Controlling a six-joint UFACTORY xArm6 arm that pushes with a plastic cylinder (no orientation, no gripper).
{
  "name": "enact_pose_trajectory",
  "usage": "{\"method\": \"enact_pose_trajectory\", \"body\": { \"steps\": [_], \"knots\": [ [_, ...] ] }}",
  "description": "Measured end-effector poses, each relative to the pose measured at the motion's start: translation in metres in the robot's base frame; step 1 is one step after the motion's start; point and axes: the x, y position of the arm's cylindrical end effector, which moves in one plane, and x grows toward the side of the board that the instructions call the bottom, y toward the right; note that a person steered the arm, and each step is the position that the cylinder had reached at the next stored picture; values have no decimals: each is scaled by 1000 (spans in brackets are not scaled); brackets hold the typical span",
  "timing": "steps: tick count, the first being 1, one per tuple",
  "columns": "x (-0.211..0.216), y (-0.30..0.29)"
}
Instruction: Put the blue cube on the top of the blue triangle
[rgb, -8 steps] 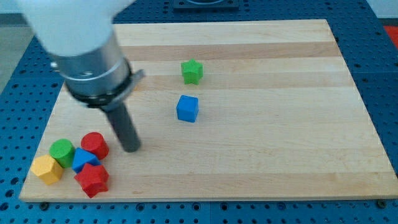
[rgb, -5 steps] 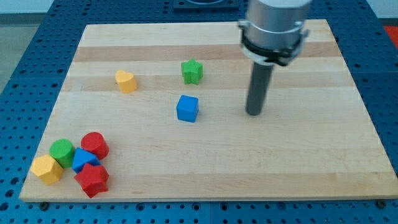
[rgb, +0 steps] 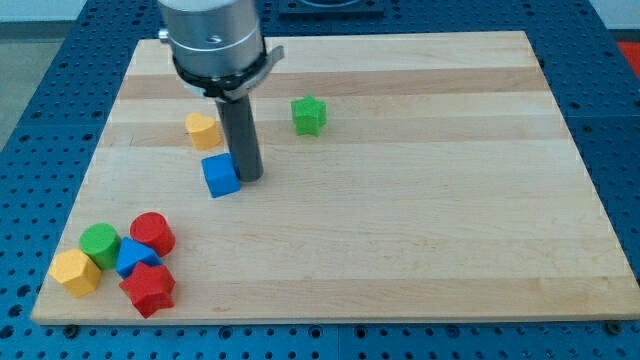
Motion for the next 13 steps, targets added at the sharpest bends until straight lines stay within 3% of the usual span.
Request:
{"method": "enact_pose_trajectory", "body": {
  "steps": [2, 5, 8, 13],
  "knots": [
    [-1, -56],
    [-25, -73],
    [41, -134],
    [72, -140]
  ]
}}
